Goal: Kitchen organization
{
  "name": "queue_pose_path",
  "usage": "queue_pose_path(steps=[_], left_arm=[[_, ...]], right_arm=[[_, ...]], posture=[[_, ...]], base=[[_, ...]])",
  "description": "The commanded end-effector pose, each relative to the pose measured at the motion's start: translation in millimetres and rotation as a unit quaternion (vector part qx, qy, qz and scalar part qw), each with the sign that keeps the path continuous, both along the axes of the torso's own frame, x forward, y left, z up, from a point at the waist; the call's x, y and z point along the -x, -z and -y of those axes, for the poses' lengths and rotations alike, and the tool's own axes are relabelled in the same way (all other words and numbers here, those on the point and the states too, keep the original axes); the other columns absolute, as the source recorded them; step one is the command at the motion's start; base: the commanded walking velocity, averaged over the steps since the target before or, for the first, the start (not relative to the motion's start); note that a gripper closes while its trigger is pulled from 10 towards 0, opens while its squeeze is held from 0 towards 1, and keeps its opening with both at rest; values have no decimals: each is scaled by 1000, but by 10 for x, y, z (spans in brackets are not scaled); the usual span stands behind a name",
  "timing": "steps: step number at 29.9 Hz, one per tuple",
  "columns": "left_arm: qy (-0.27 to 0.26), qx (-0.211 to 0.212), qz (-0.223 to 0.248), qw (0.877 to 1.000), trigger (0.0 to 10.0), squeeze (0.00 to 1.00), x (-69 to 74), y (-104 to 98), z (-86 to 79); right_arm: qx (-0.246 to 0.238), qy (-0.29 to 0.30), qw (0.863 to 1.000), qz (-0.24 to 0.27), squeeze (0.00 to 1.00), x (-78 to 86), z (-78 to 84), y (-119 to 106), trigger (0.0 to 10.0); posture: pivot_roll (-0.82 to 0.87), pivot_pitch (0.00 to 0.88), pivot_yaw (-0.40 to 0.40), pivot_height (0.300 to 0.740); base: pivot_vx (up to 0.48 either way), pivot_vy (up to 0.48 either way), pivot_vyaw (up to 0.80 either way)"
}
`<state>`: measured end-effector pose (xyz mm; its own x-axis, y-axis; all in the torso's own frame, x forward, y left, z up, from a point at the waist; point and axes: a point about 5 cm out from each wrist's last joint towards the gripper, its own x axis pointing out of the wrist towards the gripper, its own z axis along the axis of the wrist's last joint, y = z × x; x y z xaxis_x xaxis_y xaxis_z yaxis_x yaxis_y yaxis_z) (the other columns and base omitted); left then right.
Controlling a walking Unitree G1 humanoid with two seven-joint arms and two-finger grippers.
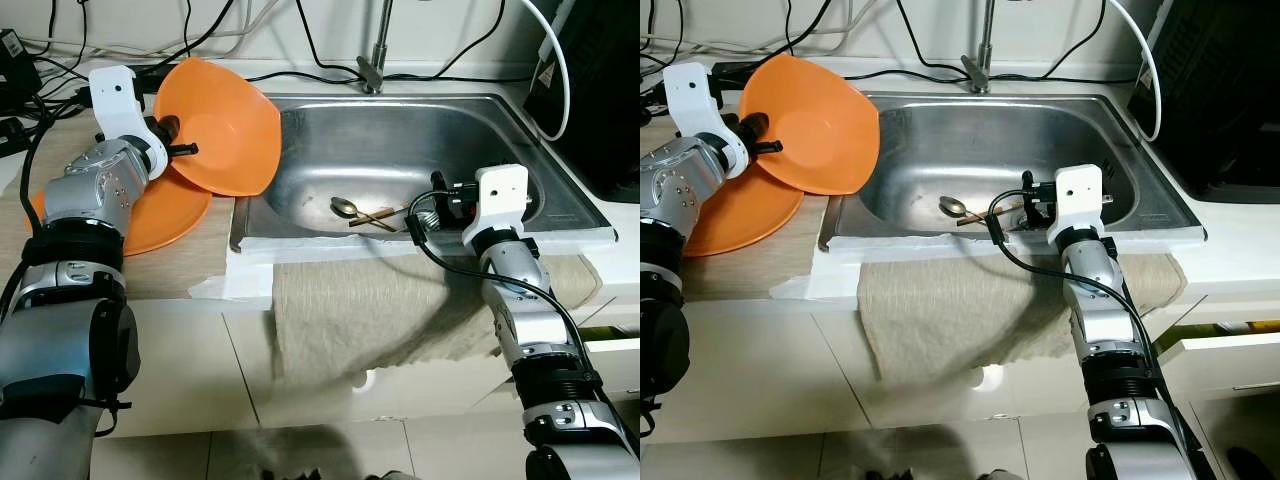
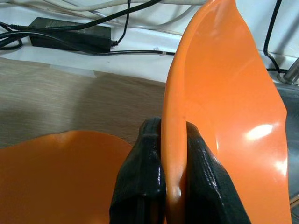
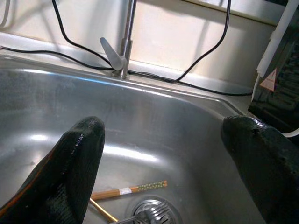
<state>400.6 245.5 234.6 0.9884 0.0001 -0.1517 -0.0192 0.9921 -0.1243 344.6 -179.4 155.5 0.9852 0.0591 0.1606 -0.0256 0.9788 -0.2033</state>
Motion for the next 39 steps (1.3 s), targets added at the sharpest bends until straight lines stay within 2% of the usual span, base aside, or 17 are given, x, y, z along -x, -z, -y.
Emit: queue_pose_path(steps=[1, 39], left_arm=[[-3, -16, -38, 999, 0, 0, 27, 163, -5], [-5, -15, -39, 999, 0, 0, 15, 167, 9]], right_arm=[[0, 4, 1000, 2, 0, 16, 46, -19, 10000], [0, 5, 1000, -2, 0, -20, 44, -17, 10000]], posture=[[-38, 0, -11, 740], [-35, 0, -14, 740]], base=[[0, 0, 0], [0, 0, 0]])
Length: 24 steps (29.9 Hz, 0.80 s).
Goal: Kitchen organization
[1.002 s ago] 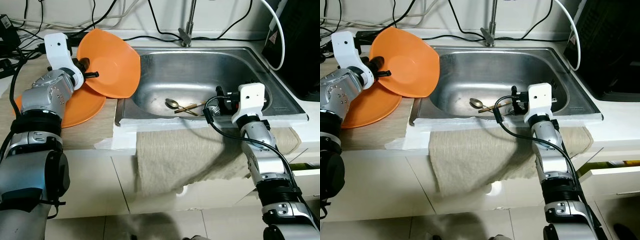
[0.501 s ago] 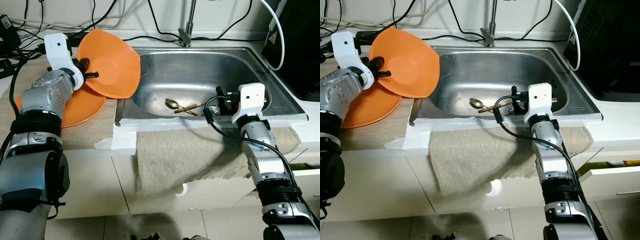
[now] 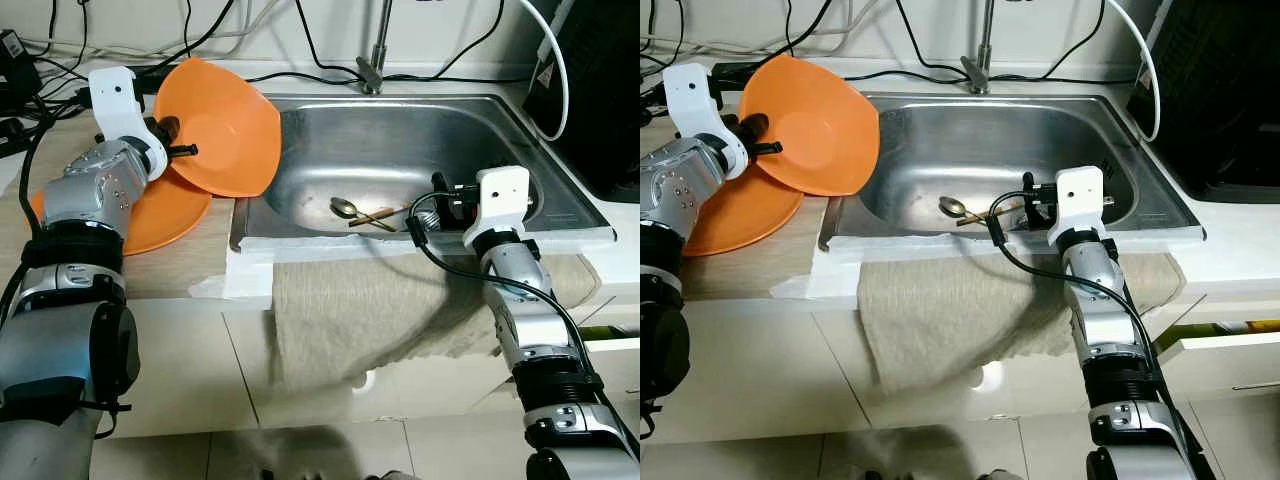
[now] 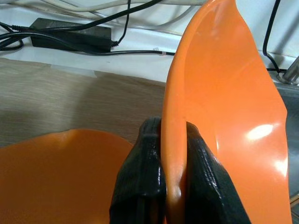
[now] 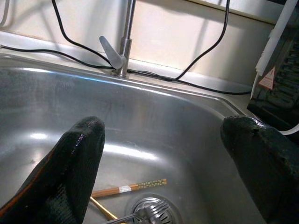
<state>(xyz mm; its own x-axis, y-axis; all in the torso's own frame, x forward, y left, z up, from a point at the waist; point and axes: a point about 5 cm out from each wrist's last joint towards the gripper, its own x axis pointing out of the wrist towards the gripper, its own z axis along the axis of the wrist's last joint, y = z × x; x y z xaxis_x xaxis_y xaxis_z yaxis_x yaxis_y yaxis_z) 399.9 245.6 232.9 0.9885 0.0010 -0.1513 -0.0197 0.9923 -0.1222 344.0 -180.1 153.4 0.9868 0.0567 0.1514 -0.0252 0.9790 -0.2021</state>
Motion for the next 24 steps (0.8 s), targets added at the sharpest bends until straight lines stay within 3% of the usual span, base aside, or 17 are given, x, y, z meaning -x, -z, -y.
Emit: queue_pose_path(steps=[1, 24], left_arm=[[-4, -14, -39, 999, 0, 0, 8, 151, 10], [-3, -14, -38, 999, 0, 0, 13, 161, 22]], right_arm=[[1, 4, 1000, 2, 0, -27, 37, -38, 10000], [1, 4, 1000, 4, 0, -1, 59, -29, 10000]], posture=[[-35, 0, -14, 740], [-39, 0, -29, 740]], base=[[0, 0, 0], [0, 0, 0]])
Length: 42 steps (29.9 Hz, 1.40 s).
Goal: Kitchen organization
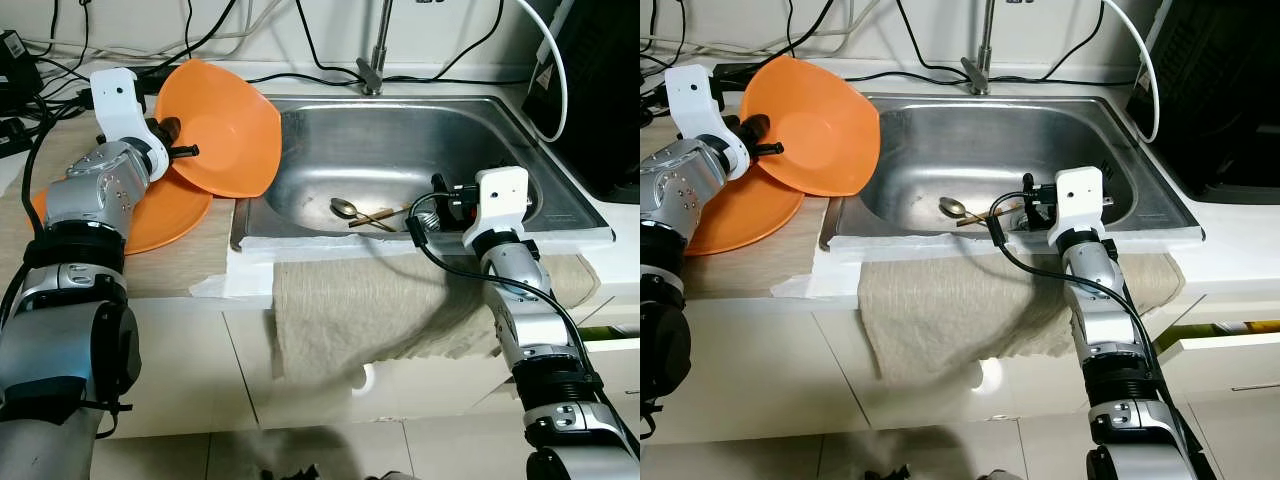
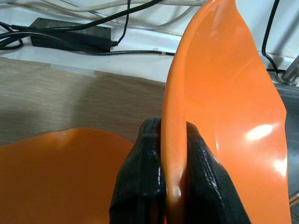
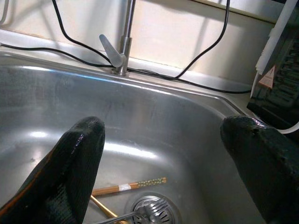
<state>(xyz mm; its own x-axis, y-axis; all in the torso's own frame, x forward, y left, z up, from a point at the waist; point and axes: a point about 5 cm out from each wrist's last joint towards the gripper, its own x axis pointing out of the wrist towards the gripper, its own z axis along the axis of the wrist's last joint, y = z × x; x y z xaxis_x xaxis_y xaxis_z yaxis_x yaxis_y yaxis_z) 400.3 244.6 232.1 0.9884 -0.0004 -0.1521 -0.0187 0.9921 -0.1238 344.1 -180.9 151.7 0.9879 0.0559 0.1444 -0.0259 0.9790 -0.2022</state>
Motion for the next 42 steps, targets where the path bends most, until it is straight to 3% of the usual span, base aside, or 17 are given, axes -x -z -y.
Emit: queue_pose_path(steps=[1, 24, 42], left_arm=[[-4, -15, -38, 999, 0, 0, 18, 154, 12], [-1, -15, -37, 999, 0, 0, 46, 152, 38], [-3, -15, -39, 999, 0, 0, 26, 171, 54]], right_arm=[[1, 3, 1000, 8, 0, 3, 54, -46, 10000], [1, 3, 1000, 12, 0, 68, 99, -49, 10000], [1, 4, 1000, 5, 0, 13, 91, -32, 10000]], posture=[[-37, 0, -31, 740], [-16, 0, -45, 740], [-11, 0, -39, 740]], base=[[0, 0, 0], [0, 0, 0], [0, 0, 0]])
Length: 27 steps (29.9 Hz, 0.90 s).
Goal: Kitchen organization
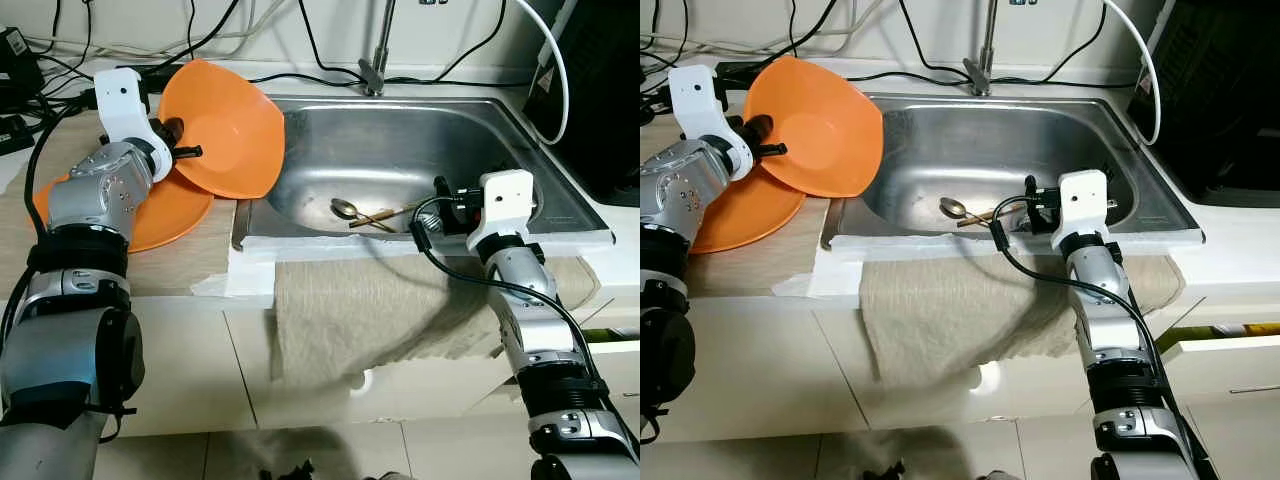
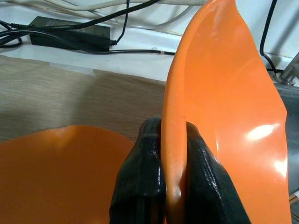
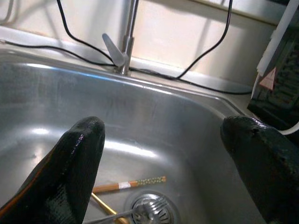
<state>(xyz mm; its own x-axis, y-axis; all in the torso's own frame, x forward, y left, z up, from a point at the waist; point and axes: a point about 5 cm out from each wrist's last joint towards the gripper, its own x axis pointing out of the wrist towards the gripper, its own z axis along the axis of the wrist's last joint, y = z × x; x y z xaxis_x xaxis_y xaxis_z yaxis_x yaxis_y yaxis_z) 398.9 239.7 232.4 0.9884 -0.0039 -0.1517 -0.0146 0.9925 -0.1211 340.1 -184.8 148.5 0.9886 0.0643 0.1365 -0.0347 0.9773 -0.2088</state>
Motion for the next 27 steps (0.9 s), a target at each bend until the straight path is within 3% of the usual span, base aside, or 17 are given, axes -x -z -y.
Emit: queue_pose_path(steps=[1, 27], left_arm=[[-6, -14, -40, 999, 0, 0, 10, 176, 7], [-7, -14, -39, 999, 0, 0, 19, 195, -42]], right_arm=[[-3, 8, 1000, 8, 0, -30, 53, -61, 10000], [-3, 6, 1000, 10, 0, -30, 7, -37, 10000]], posture=[[-11, 0, -39, 740], [-4, 0, -31, 740]], base=[[0, 0, 0], [0, 0, 0]])
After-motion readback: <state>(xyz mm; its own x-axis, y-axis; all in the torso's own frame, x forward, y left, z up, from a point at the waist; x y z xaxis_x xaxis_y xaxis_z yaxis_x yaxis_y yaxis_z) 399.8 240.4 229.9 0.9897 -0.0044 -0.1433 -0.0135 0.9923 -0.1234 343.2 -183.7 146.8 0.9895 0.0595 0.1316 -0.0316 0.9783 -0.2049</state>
